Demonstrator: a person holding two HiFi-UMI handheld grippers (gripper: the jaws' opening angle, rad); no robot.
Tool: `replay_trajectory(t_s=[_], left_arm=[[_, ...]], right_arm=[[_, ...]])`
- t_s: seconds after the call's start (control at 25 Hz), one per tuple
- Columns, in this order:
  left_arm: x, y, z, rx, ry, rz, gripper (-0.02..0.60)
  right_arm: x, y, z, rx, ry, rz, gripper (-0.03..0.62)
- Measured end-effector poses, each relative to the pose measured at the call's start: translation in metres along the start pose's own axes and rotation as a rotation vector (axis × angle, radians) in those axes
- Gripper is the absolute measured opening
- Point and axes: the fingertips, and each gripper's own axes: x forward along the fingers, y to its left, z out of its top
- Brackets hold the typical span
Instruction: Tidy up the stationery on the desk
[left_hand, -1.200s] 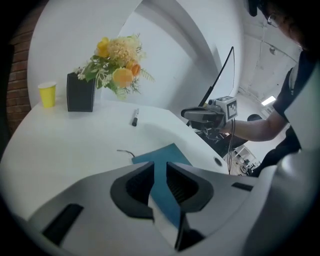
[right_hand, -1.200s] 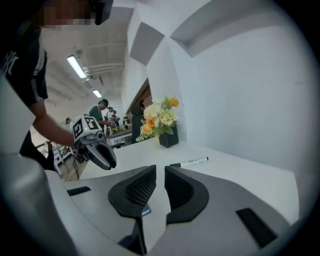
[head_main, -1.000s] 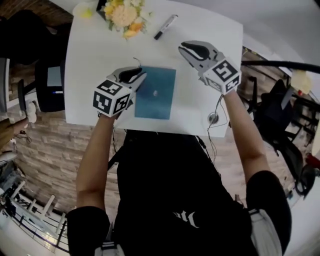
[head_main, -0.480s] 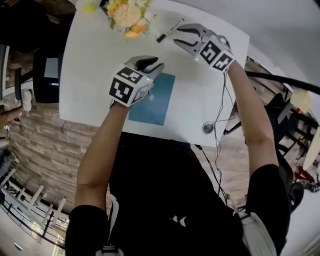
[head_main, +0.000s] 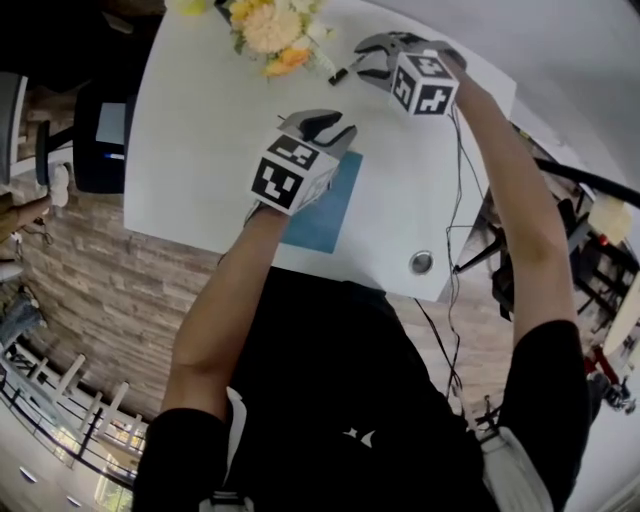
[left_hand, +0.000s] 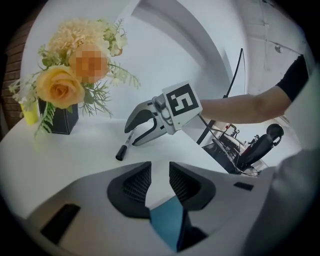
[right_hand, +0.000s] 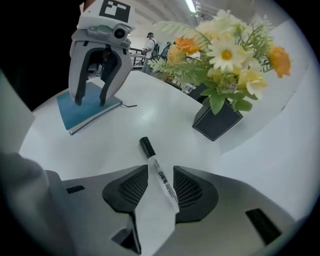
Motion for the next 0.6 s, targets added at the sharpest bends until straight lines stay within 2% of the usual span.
replay_trajectory(t_s=[0.32, 0.52, 0.6], left_arm=[[0.011, 0.0, -0.01, -0.009, 0.013, -0.026, 0.114], [0.006, -0.026, -0.007, 0.005, 0.043, -0.041, 0.114], [0.002, -0.028, -0.011, 0.008, 0.055, -0.042, 0.114]], right_arm=[[0.031, -0.002, -0.013, -0.012, -0.004, 0.119, 0.17], [0.002, 0.016, -0.025, 0.047, 0.03, 0.233, 0.09], [0.001, 0.018, -0.024, 0.072, 0.034, 0.247, 0.089]])
